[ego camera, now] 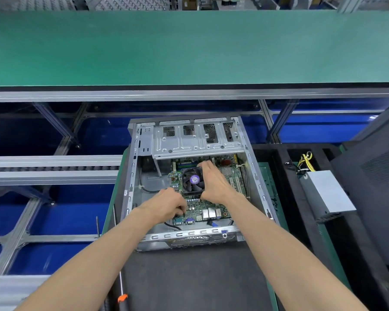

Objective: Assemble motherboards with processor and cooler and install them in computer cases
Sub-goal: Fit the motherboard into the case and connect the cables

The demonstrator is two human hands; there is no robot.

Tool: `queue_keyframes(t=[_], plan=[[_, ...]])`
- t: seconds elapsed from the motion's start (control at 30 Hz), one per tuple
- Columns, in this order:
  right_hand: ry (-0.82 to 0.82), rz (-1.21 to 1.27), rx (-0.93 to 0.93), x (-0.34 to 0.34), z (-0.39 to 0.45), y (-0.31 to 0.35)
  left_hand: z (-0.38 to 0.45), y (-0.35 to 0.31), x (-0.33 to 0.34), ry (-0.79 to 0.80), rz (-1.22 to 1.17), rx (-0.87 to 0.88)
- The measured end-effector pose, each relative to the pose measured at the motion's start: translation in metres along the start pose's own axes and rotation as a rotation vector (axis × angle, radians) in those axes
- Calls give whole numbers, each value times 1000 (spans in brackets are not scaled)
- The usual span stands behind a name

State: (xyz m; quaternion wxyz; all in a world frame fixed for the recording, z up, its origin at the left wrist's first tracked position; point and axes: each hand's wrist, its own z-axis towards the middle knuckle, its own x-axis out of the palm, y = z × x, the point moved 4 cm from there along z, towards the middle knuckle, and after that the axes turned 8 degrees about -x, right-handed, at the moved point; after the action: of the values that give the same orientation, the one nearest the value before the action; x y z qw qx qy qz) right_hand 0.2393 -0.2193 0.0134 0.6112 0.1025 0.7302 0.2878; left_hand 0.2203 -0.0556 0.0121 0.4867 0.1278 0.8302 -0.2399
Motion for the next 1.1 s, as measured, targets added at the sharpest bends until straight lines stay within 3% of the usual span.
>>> queue_keyframes(t=[0.57, 0.77, 1.1], plan=[[33, -17, 14, 0, 0, -2, 5, 1, 7, -6, -82, 52], [27, -22, 15, 0, 0, -2, 4, 1, 8, -27, -139, -18], [24, -30, 13, 1, 1, -3, 7, -2, 11, -36, -79, 27]])
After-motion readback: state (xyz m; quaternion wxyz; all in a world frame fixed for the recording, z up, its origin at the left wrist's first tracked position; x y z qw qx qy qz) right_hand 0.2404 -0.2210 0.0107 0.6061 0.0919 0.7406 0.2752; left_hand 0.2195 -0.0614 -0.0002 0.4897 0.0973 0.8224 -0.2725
